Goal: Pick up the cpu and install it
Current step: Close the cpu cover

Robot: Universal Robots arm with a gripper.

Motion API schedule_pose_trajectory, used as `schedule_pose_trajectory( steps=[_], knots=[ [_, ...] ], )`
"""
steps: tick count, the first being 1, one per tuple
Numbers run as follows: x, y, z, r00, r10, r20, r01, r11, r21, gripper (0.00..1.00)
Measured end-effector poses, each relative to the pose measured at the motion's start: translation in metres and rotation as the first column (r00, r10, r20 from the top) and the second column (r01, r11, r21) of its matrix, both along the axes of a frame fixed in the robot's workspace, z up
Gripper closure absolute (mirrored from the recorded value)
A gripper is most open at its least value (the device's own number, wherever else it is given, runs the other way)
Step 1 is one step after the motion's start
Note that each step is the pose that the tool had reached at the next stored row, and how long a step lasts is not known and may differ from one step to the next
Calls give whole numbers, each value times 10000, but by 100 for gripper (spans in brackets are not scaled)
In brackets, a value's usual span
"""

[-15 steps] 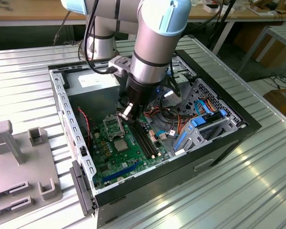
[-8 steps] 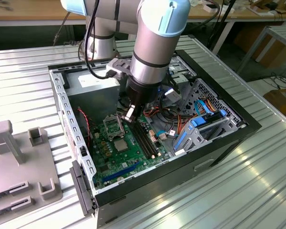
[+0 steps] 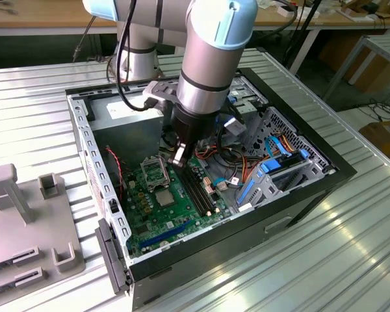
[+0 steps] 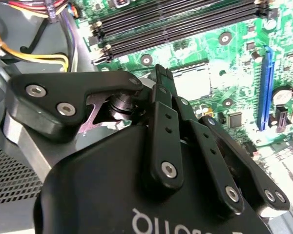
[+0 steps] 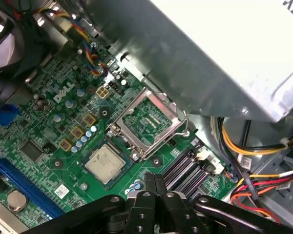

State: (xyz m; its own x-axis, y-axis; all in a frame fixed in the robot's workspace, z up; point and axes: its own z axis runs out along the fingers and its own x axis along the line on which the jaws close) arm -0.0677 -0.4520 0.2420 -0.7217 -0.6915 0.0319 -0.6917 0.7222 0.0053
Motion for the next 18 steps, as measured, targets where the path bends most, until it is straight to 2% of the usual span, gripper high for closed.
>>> schedule_pose_trajectory(
  steps=[4, 8, 12, 14, 16, 18],
  knots=[
    [10, 80, -4, 10000, 59, 0, -59, 10000, 1, 89],
    [23, 107, -5, 9997, 232, 0, -232, 9997, 1, 89],
    [28, 110, -6, 9971, 758, 0, -758, 9971, 1, 89],
    [29, 110, -7, 9937, 1119, 0, -1119, 9937, 1, 89],
    [29, 110, -10, 9839, 1786, 0, -1786, 9839, 2, 89],
    [31, 113, -14, 9781, 2083, 1, -2083, 9781, 3, 89]
  ],
)
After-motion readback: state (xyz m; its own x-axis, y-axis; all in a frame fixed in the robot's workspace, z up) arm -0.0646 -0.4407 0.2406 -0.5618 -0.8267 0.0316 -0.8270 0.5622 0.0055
